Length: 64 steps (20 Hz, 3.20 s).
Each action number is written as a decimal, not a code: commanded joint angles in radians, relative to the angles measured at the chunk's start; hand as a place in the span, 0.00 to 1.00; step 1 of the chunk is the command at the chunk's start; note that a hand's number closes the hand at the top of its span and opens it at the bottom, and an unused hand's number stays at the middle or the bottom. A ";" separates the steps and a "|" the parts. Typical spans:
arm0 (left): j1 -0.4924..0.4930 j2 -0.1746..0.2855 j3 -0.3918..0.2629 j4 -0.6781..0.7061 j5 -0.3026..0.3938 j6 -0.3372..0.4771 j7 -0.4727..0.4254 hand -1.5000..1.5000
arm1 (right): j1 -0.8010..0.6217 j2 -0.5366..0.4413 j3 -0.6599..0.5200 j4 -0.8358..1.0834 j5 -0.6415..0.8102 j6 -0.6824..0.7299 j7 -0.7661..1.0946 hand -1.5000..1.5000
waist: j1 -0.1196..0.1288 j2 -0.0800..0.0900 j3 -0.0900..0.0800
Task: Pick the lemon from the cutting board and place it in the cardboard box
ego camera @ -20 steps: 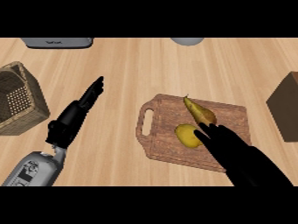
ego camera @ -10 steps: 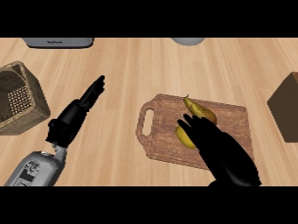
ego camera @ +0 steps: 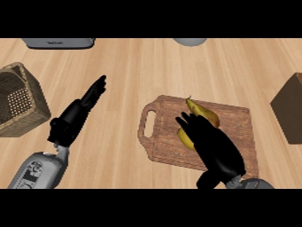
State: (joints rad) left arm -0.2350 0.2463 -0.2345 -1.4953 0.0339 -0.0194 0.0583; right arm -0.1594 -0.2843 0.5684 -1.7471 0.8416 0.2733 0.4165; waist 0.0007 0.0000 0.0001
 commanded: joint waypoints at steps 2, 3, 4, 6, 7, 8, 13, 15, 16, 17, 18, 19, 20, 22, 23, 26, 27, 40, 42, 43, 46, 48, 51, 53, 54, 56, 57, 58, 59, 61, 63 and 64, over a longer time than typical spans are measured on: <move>0.060 -0.056 -0.022 -0.062 -0.070 0.021 0.021 0.50 | 0.063 0.010 -0.004 0.022 0.074 -0.051 -0.080 0.00 | 0.000 -0.001 0.000; 0.002 -0.028 0.028 0.004 -0.044 -0.025 0.002 0.50 | -0.113 0.090 -0.070 0.115 0.027 0.047 -0.046 0.00 | 0.003 0.001 0.000; 0.067 -0.035 0.025 -0.055 -0.056 -0.037 -0.008 0.50 | 0.025 0.029 -0.048 0.024 0.077 0.020 -0.068 0.00 | 0.000 -0.001 0.000; 0.057 -0.067 0.015 -0.073 -0.075 -0.016 0.036 0.50 | 0.022 0.029 -0.055 -0.005 0.080 0.077 -0.051 0.00 | -0.001 -0.001 0.000; 0.032 -0.048 0.020 -0.123 -0.070 -0.027 0.122 0.50 | -0.007 0.082 -0.043 0.054 0.092 0.063 -0.026 0.00 | 0.001 -0.001 0.000; 0.009 -0.063 0.049 -0.023 -0.072 -0.044 0.022 0.50 | 0.033 0.008 -0.088 0.042 0.064 0.068 -0.128 0.00 | -0.002 0.000 0.000; -0.018 -0.105 0.046 0.026 -0.106 -0.048 0.011 0.50 | -0.012 0.096 -0.058 0.186 0.144 0.051 -0.115 0.00 | -0.002 0.001 0.000; -0.017 -0.085 0.107 -0.009 -0.067 -0.102 0.043 0.50 | 0.003 0.110 -0.096 0.133 0.137 0.090 -0.114 0.00 | -0.001 0.000 0.000; 0.004 -0.099 0.079 0.009 -0.111 -0.066 0.013 0.50 | 0.097 0.063 -0.047 0.069 0.157 0.077 -0.117 0.00 | -0.004 -0.001 0.000; 0.005 -0.067 0.122 -0.015 -0.060 -0.124 0.024 0.50 | -0.011 0.146 -0.067 0.182 0.177 0.087 -0.085 0.00 | 0.000 0.000 0.000; 0.076 -0.074 0.086 -0.096 -0.084 -0.105 0.035 0.50 | 0.090 0.067 -0.073 0.170 0.180 -0.006 -0.179 0.00 | 0.000 -0.001 0.000; 0.074 -0.050 0.125 0.013 -0.082 -0.137 -0.062 0.50 | 0.004 0.110 -0.109 0.205 0.167 0.053 -0.149 0.00 | 0.001 0.000 0.000; 0.017 -0.110 0.087 -0.024 -0.113 -0.087 0.026 0.50 | 0.048 0.138 -0.063 0.266 0.216 -0.039 -0.167 0.00 | 0.000 0.000 0.000; 0.006 -0.132 0.088 0.000 -0.134 -0.080 0.024 0.50 | -0.045 0.159 -0.125 0.252 0.193 0.078 -0.140 0.00 | 0.000 0.000 0.000; 0.019 -0.121 0.087 -0.077 -0.130 -0.102 0.079 0.50 | 0.048 0.131 -0.088 0.189 0.215 0.064 -0.149 0.00 | -0.001 -0.001 0.000; 0.043 -0.112 0.122 -0.042 -0.112 -0.115 0.012 0.50 | -0.078 0.127 -0.164 0.297 0.217 0.089 -0.180 0.00 | 0.002 0.000 0.000; 0.070 -0.099 0.132 -0.070 -0.101 -0.143 0.008 0.50 | 0.005 0.109 -0.138 0.259 0.243 0.056 -0.192 0.00 | 0.000 0.000 0.000; 0.051 -0.132 0.145 -0.042 -0.151 -0.157 0.013 0.50 | -0.062 0.168 -0.156 0.413 0.346 -0.030 -0.292 1.00 | 0.000 0.000 0.000; 0.109 -0.148 0.122 -0.085 -0.167 -0.126 -0.001 0.50 | 0.043 0.051 -0.180 0.368 0.316 -0.104 -0.398 1.00 | -0.002 -0.001 0.000; 0.073 -0.131 0.140 -0.096 -0.152 -0.135 0.061 0.50 | 0.159 -0.054 -0.183 0.235 0.288 -0.099 -0.452 1.00 | -0.023 -0.007 0.000; 0.108 -0.144 0.138 -0.075 -0.167 -0.111 0.011 0.50 | 0.294 -0.228 -0.291 0.192 0.203 -0.189 -0.636 1.00 | -0.046 -0.008 0.001; 0.105 -0.120 0.156 -0.075 -0.149 -0.135 0.023 0.50 | 0.382 -0.331 -0.369 0.135 0.137 -0.221 -0.742 1.00 | -0.064 -0.011 0.000; 0.067 -0.148 0.142 -0.078 -0.168 -0.109 0.045 0.50 | 0.506 -0.406 -0.493 0.133 0.062 -0.358 -0.886 1.00 | -0.055 -0.007 0.001; 0.093 -0.147 0.137 -0.067 -0.168 -0.118 0.011 0.50 | 0.557 -0.403 -0.566 0.145 0.023 -0.451 -0.953 1.00 | -0.039 -0.005 0.000; 0.087 -0.095 0.187 -0.047 -0.124 -0.171 -0.004 0.50 | 0.582 -0.400 -0.586 0.112 0.005 -0.463 -0.967 1.00 | -0.032 -0.004 0.000; 0.071 -0.145 0.148 -0.058 -0.168 -0.116 0.022 0.50 | 0.592 -0.401 -0.675 0.091 -0.061 -0.514 -1.007 1.00 | -0.038 -0.006 0.000; 0.099 -0.107 0.157 -0.090 -0.136 -0.171 0.022 0.50 | 0.660 -0.402 -0.696 0.009 -0.075 -0.508 -0.992 1.00 | -0.036 -0.007 -0.001; 0.102 -0.169 0.101 -0.050 -0.204 -0.110 -0.022 0.50 | 0.627 -0.390 -0.705 0.004 -0.094 -0.482 -0.990 1.00 | -0.025 -0.003 -0.001; 0.079 -0.124 0.166 -0.006 -0.162 -0.141 -0.032 0.50 | 0.727 -0.392 -0.740 -0.056 -0.143 -0.514 -1.051 1.00 | -0.042 -0.005 -0.001; 0.061 -0.152 0.134 -0.060 -0.175 -0.127 0.030 0.50 | 0.748 -0.438 -0.828 -0.112 -0.231 -0.431 -1.071 1.00 | -0.027 -0.004 -0.001; 0.069 -0.139 0.157 -0.059 -0.154 -0.140 0.016 0.50 | 0.801 -0.447 -0.897 -0.197 -0.326 -0.382 -1.094 1.00 | -0.029 -0.005 -0.002; 0.099 -0.159 0.128 -0.088 -0.183 -0.114 0.035 0.50 | 0.892 -0.414 -0.922 -0.230 -0.346 -0.410 -1.152 1.00 | -0.037 -0.008 -0.001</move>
State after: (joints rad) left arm -0.1598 0.1095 -0.0807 -1.5587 -0.1262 -0.1533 0.0811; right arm 0.6011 -0.6967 -0.2358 -1.8616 0.6232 -0.1615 -0.6499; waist -0.0342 -0.0062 -0.0011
